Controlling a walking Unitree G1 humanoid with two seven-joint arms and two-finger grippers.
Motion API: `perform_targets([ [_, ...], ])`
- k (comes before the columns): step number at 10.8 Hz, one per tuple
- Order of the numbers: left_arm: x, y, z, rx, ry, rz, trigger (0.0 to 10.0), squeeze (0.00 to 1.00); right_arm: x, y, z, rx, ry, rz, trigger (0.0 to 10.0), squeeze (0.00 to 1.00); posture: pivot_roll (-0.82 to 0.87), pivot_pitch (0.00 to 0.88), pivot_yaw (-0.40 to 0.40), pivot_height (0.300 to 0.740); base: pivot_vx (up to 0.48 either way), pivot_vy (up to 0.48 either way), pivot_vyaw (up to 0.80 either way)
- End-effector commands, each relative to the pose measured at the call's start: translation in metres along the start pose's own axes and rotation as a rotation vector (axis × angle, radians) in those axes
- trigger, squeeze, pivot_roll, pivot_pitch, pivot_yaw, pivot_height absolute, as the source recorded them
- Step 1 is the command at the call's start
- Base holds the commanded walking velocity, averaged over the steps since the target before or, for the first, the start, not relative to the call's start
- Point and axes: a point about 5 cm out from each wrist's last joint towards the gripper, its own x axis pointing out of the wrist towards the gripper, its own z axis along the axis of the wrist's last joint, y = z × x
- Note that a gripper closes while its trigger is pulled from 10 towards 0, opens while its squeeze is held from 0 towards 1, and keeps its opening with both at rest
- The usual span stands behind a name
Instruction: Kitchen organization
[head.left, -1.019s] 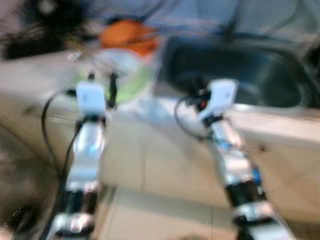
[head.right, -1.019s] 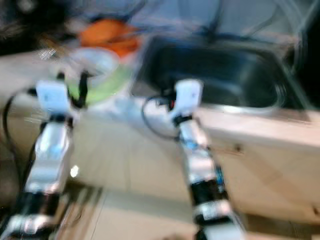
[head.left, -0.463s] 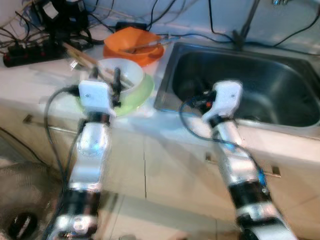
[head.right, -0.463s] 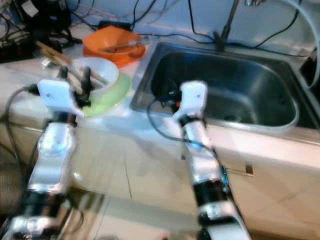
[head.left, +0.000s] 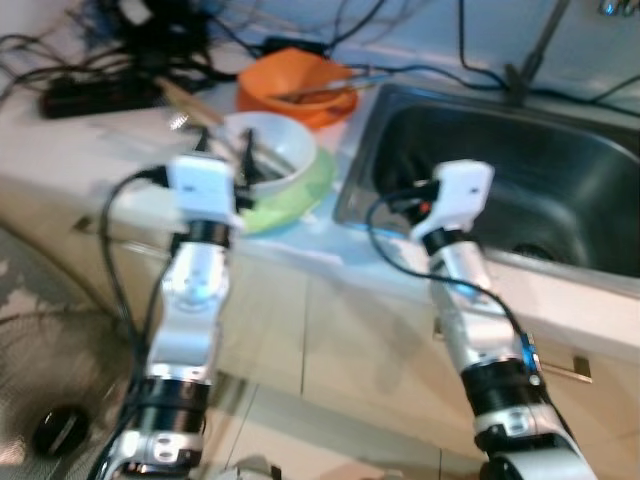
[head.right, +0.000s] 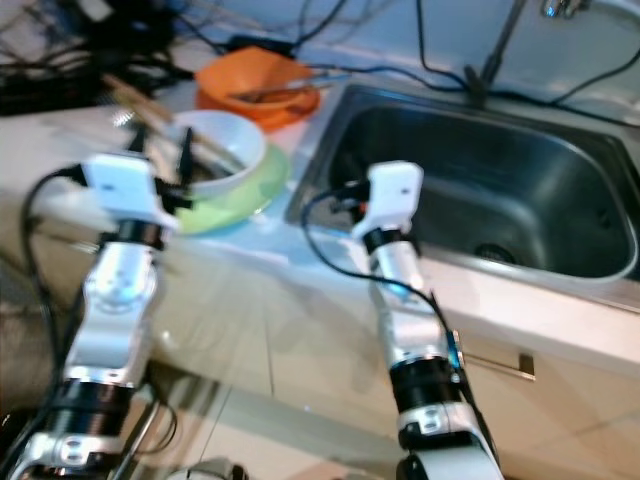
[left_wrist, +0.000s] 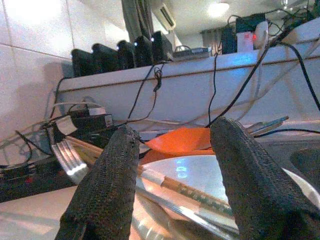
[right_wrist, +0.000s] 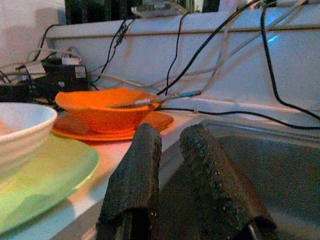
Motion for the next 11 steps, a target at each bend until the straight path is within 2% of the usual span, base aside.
perform_targets([
  [1,0.0016,0.0013,0.0037,0.006,-0.012,0.000,10.0,0.00,0.0003,0.0010,0.0007,0.002,-0.005,0.000,10.0,0.00,0.09,0.091,-0.031,0.740,0.000,0.000,0.58],
  [3,0.0016,0.0018,0.0037,0.007,-0.011,0.003,10.0,0.00,-0.0001,0.0010,0.0004,0.003,-0.004,0.000,10.0,0.00,0.09,0.091,-0.032,0.740,0.000,0.000,0.58],
  [8,0.0020,0.0019,0.0010,0.015,0.011,-0.003,10.0,0.00,0.0006,-0.0003,-0.0008,0.023,0.005,-0.014,10.0,0.00,0.09,0.092,-0.032,0.740,0.000,0.000,0.00],
  [11,0.0020,0.0030,0.0015,0.017,0.009,0.002,10.0,0.00,0.0006,0.0010,-0.0002,0.010,0.001,-0.005,10.0,0.00,0.09,0.093,-0.031,0.740,0.279,0.000,0.00],
])
